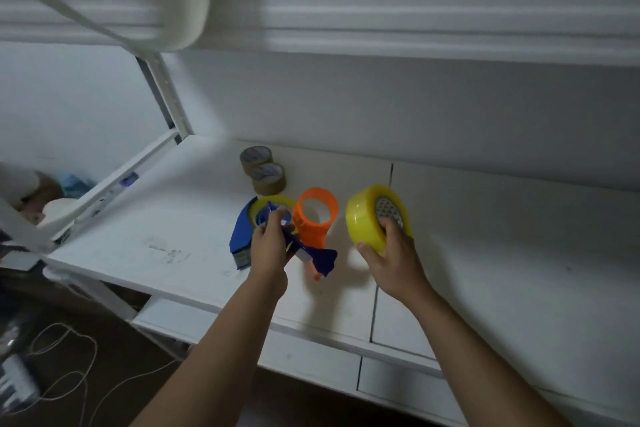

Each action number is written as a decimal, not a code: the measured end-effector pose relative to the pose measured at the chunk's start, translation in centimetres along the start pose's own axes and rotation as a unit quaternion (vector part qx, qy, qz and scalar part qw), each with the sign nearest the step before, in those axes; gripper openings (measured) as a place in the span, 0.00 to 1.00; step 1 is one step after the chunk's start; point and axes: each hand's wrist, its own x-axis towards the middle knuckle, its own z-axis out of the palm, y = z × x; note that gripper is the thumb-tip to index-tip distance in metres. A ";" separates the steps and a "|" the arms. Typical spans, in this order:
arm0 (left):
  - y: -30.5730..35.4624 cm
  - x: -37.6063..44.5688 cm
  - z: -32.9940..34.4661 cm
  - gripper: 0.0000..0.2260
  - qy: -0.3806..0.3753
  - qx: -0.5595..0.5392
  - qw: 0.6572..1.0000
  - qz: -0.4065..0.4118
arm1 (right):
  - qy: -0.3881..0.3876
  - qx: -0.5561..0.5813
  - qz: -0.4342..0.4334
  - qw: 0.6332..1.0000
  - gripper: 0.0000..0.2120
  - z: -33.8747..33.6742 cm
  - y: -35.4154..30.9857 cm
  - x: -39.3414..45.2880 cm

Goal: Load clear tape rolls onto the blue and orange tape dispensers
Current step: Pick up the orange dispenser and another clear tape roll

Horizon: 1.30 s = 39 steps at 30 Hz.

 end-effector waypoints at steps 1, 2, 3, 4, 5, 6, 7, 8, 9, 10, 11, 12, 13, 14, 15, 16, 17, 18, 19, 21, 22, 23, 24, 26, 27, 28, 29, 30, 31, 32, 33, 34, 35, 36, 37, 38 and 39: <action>0.7 0.8 -1.1 0.17 -0.014 0.007 1.000 0.000 | 0.008 -0.001 0.006 1.000 0.29 1.2 -1.1 0.2; 1.5 1.7 -2.4 0.17 -0.029 0.017 0.999 -0.004 | 0.017 0.000 0.011 1.000 0.30 2.5 -2.2 0.4; 2.4 2.6 -3.7 0.16 -0.041 0.027 0.999 -0.013 | 0.029 0.004 0.016 0.999 0.30 3.8 -3.4 0.5; 3.3 3.4 -5.1 0.16 -0.047 0.030 0.998 -0.023 | 0.041 0.011 0.021 0.999 0.29 5.2 -4.6 0.5; 4.4 4.2 -6.5 0.15 -0.048 0.030 0.998 -0.024 | 0.056 0.020 0.026 0.998 0.27 6.7 -5.9 0.5; 5.4 5.0 -7.9 0.15 -0.047 0.028 0.998 -0.016 | 0.068 0.025 0.032 0.997 0.25 8.1 -7.2 0.4; 6.3 5.8 -9.2 0.15 -0.047 0.028 0.999 -0.006 | 0.077 0.029 0.035 0.996 0.25 9.5 -8.5 0.3; 7.2 6.5 -10.4 0.17 -0.047 0.027 0.999 -0.004 | 0.081 0.032 0.038 0.996 0.26 10.7 -9.7 0.3; 7.9 7.1 -11.5 0.17 -0.050 0.024 0.998 -0.008 | 0.081 0.035 0.040 0.995 0.26 11.8 -10.7 0.2; 8.5 7.5 -12.6 0.18 -0.054 0.019 0.998 -0.012 | 0.081 0.037 0.042 0.995 0.26 12.6 -11.8 0.1; 8.9 8.0 -13.4 0.18 -0.058 0.014 0.998 -0.018 | 0.080 0.036 0.041 0.995 0.25 13.3 -12.8 0.1; 9.3 8.4 -14.1 0.17 -0.062 0.013 0.998 -0.027 | 0.077 0.031 0.041 0.996 0.24 13.9 -13.7 0.1; 9.7 8.8 -14.7 0.17 -0.066 0.013 0.997 -0.036 | 0.075 0.027 0.039 0.996 0.23 14.4 -14.5 0.1; 10.2 9.1 -15.0 0.16 -0.071 0.012 0.997 -0.040 | 0.074 0.024 0.038 0.996 0.23 14.8 -15.2 0.2; 10.6 9.5 -15.3 0.14 -0.077 0.012 0.996 -0.042 | 0.073 0.023 0.035 0.996 0.22 15.2 -15.7 0.3; 10.8 9.8 -15.4 0.12 -0.081 0.011 0.996 -0.044 | 0.073 0.021 0.033 0.997 0.22 15.4 -16.2 0.4; 11.0 10.2 -15.6 0.12 -0.081 0.011 0.996 -0.046 | 0.074 0.022 0.031 0.997 0.22 15.6 -16.5 0.6; 11.1 10.5 -15.8 0.13 -0.079 0.014 0.996 -0.047 | 0.075 0.025 0.031 0.996 0.22 15.9 -16.7 0.7; 11.2 10.8 -15.9 0.15 -0.076 0.016 0.996 -0.047 | 0.075 0.030 0.028 0.996 0.21 16.1 -16.8 0.8; 11.4 11.1 -16.1 0.17 -0.072 0.021 0.996 -0.047 | 0.077 0.038 0.019 0.996 0.17 16.6 -16.9 0.9; 11.5 11.3 -16.2 0.18 -0.070 0.028 0.996 -0.049 | 0.078 0.046 0.017 0.996 0.16 16.8 -16.9 1.0; 11.5 11.4 -16.4 0.18 -0.066 0.035 0.996 -0.049 | 0.081 0.055 0.015 0.995 0.16 17.1 -16.8 1.0; 11.6 11.5 -16.5 0.18 -0.062 0.042 0.996 -0.046 | 0.083 0.061 0.012 0.995 0.15 17.3 -16.7 1.1; 12.1 11.8 -16.8 0.18 -0.052 0.059 0.996 -0.036 | 0.084 0.074 0.008 0.994 0.15 17.8 -16.5 1.3; 12.4 12.0 -16.9 0.17 -0.045 0.064 0.996 -0.033 | 0.081 0.078 0.008 0.994 0.17 18.0 -16.5 1.6; 12.7 12.3 -17.1 0.16 -0.040 0.064 0.997 -0.030 | 0.073 0.078 0.008 0.994 0.21 18.1 -16.4 1.9; 13.0 12.5 -17.2 0.13 -0.037 0.062 0.997 -0.028 | 0.062 0.074 0.006 0.995 0.24 18.2 -16.4 2.3; 13.3 12.7 -17.4 0.11 -0.034 0.061 0.997 -0.027 | 0.052 0.069 0.003 0.996 0.26 18.3 -16.4 2.6; 13.4 13.0 -17.6 0.09 -0.032 0.065 0.997 -0.028 | 0.042 0.064 0.001 0.997 0.27 18.5 -16.4 2.9; 13.6 13.3 -18.0 0.08 -0.028 0.070 0.997 -0.028 | 0.034 0.062 -0.003 0.998 0.26 18.7 -16.5 3.1; 13.7 13.6 -18.4 0.08 -0.025 0.072 0.997 -0.029 | 0.026 0.058 -0.008 0.998 0.24 18.9 -16.7 3.2; 13.9 14.0 -18.8 0.08 -0.024 0.070 0.997 -0.032 | 0.019 0.052 -0.014 0.998 0.23 19.1 -17.0 3.3; 14.0 14.5 -19.2 0.09 -0.026 0.067 0.997 -0.034 | 0.012 0.039 -0.020 0.999 0.22 19.4 -17.2 3.5; 14.2 15.0 -19.6 0.11 -0.031 0.062 0.997 -0.040 | 0.007 0.025 -0.028 0.999 0.22 19.8 -17.5 3.7; 14.3 15.6 -20.0 0.13 -0.039 0.056 0.997 -0.048 | 0.003 0.008 -0.037 0.999 0.22 20.3 -17.9 3.8; 14.3 16.2 -20.5 0.14 -0.047 0.050 0.996 -0.055 | 0.000 -0.011 -0.047 0.999 0.21 20.8 -18.4 4.0; 14.4 17.0 -21.1 0.15 -0.055 0.046 0.996 -0.061 | -0.003 -0.034 -0.055 0.998 0.21 21.4 -19.0 4.2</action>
